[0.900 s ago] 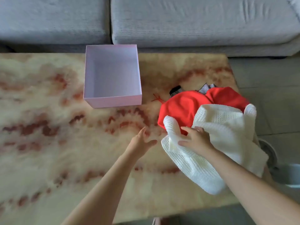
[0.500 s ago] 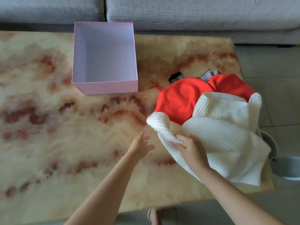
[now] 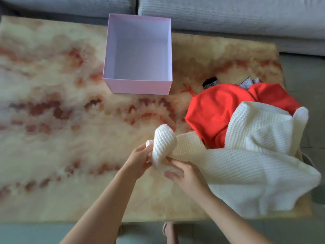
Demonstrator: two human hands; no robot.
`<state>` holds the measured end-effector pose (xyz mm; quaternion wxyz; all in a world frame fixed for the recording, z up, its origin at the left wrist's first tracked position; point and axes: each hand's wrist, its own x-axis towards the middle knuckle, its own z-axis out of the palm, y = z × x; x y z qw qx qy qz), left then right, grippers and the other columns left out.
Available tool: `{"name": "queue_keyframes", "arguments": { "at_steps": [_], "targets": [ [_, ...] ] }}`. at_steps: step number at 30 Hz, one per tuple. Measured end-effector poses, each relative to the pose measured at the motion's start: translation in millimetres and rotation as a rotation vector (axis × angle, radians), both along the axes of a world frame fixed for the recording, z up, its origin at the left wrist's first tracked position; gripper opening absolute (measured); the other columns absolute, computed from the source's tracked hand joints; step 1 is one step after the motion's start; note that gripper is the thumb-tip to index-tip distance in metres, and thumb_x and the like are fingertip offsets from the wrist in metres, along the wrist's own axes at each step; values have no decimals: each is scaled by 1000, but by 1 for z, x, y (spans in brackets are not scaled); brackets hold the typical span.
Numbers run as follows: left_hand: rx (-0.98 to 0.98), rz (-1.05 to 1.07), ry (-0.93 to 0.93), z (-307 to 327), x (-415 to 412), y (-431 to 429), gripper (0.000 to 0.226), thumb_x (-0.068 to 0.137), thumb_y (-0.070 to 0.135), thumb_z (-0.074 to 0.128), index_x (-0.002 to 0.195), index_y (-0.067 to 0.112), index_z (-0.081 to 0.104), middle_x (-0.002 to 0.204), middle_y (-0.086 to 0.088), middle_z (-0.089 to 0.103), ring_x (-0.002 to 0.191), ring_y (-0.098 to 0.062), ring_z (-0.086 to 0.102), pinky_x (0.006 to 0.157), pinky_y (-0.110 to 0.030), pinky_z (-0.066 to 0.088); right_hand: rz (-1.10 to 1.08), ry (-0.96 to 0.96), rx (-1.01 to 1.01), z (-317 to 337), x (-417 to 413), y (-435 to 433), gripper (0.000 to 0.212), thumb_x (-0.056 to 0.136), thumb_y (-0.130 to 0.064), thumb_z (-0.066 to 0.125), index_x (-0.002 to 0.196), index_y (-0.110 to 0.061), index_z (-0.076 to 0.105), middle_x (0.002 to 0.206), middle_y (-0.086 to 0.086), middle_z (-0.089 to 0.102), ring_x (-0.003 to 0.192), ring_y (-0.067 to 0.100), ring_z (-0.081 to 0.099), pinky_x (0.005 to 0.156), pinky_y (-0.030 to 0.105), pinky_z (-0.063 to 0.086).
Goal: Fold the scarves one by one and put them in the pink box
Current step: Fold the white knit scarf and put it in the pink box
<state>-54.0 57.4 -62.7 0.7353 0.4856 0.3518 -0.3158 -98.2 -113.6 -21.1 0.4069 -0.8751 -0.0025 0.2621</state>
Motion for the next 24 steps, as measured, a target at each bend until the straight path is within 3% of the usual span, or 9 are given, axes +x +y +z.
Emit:
{"name": "queue_keyframes", "arguments": {
  "at_steps": [4, 7, 9, 11, 13, 14, 17, 20, 24],
  "targets": [
    [20, 89, -32, 2, -7, 17, 12, 94, 16, 53, 101, 16, 62, 84, 0, 65, 64, -7, 63, 63, -19, 55, -184, 147, 161, 4, 25, 13, 65, 85, -32, 68, 143, -29, 39, 134, -23, 39, 127, -9, 34, 102, 7, 26],
    [31, 107, -83, 4, -12, 24, 15, 93, 17, 54, 106, 14, 63, 88, -2, 64, 68, -9, 62, 64, -19, 53, -159, 195, 158, 0, 43, 25, 83, 80, -34, 72, 148, -32, 25, 141, -16, 33, 134, -2, 26, 103, 14, 22],
    [17, 121, -122, 11, -13, 27, 15, 93, 18, 56, 104, 14, 64, 85, -1, 66, 66, -7, 64, 60, -17, 52, -157, 294, 187, -4, 52, 35, 86, 77, -35, 75, 147, -34, 25, 135, -15, 41, 128, 2, 36, 99, 18, 30],
    [27, 126, -161, 18, -13, 30, 15, 92, 20, 57, 102, 12, 65, 83, -1, 68, 66, -7, 64, 58, -17, 51, -110, 311, 141, -9, 61, 46, 66, 77, -32, 76, 135, -30, 45, 119, -12, 55, 113, 8, 52, 88, 20, 41],
    [61, 118, -199, 21, -14, 36, 18, 91, 23, 58, 99, 9, 66, 86, -5, 67, 72, -12, 64, 63, -20, 53, -64, 209, 56, -11, 68, 57, 28, 77, -26, 76, 102, -28, 63, 95, -10, 66, 94, 11, 61, 79, 22, 46],
    [80, 112, -211, 23, -15, 39, 21, 91, 25, 58, 98, 7, 67, 87, -8, 67, 76, -15, 63, 69, -24, 54, -80, 147, 54, -9, 71, 63, 17, 76, -23, 76, 86, -27, 63, 81, -12, 65, 82, 9, 60, 72, 20, 44],
    [161, 64, -225, 21, -22, 51, 38, 93, 33, 56, 97, -3, 66, 92, -13, 64, 89, -22, 62, 87, -34, 55, -188, 2, 125, 4, 81, 77, 12, 77, -15, 74, 77, -20, 62, 64, -14, 57, 64, 1, 51, 60, 11, 37],
    [337, -111, -307, 20, -34, 63, 41, 86, 44, 62, 92, 4, 66, 113, 3, 58, 111, -11, 54, 97, -23, 44, -273, -67, 201, 15, 93, 95, 8, 80, -15, 71, 80, -20, 65, 70, -13, 62, 67, 2, 53, 62, 9, 39],
    [180, -57, -396, 27, -44, 71, 34, 81, 17, 72, 109, 3, 60, 110, -5, 68, 104, -11, 63, 91, -25, 50, -319, -33, 273, 20, 103, 134, 12, 82, -18, 69, 76, -27, 64, 70, -13, 62, 71, 7, 54, 66, 17, 44]
  ]
}}
